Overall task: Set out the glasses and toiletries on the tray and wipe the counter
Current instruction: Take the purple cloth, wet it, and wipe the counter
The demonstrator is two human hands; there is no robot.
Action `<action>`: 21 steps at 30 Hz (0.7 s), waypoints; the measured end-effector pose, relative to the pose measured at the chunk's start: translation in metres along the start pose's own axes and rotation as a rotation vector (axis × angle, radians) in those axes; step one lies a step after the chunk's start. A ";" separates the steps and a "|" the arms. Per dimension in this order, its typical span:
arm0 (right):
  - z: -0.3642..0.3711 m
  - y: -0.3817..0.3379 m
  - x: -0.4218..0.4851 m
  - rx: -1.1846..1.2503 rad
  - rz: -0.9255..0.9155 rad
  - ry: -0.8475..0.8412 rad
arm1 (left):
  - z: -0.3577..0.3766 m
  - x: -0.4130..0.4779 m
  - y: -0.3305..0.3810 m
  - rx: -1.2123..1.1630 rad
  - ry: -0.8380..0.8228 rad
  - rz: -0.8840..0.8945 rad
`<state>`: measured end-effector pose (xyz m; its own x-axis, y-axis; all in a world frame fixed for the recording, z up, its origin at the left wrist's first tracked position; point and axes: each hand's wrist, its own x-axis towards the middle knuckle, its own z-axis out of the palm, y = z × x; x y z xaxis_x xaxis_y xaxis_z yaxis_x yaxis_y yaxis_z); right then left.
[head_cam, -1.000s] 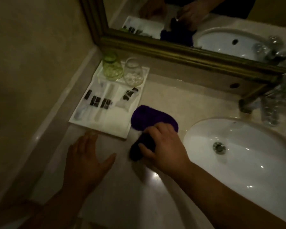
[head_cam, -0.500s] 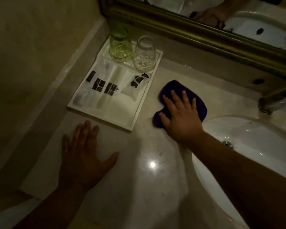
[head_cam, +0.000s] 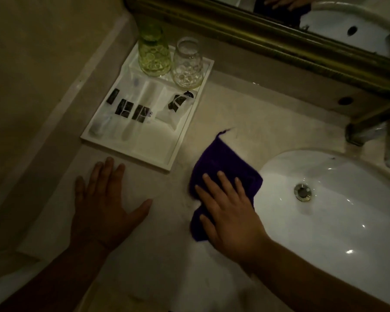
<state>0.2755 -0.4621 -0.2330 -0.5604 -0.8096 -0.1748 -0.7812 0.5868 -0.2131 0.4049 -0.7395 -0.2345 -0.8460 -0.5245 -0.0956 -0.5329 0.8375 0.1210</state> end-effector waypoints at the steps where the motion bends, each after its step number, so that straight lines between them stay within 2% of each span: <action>1: 0.001 0.002 -0.008 -0.004 -0.052 -0.015 | 0.000 0.000 0.000 0.001 -0.002 -0.002; 5: -0.010 0.032 -0.012 -0.003 -0.167 -0.023 | -0.002 -0.002 0.000 0.006 0.002 -0.001; 13: -0.036 0.073 0.066 0.036 0.080 0.034 | -0.005 -0.001 0.003 0.008 -0.010 0.014; 18: -0.044 0.056 0.119 0.046 0.213 0.061 | -0.002 -0.002 0.000 0.014 0.002 0.025; 21: -0.037 0.034 0.111 0.035 0.204 0.053 | -0.001 -0.003 0.000 -0.006 0.008 0.016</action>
<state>0.1765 -0.5328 -0.2244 -0.7203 -0.6733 -0.1670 -0.6407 0.7380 -0.2121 0.4073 -0.7381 -0.2332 -0.8546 -0.5122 -0.0854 -0.5192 0.8450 0.1281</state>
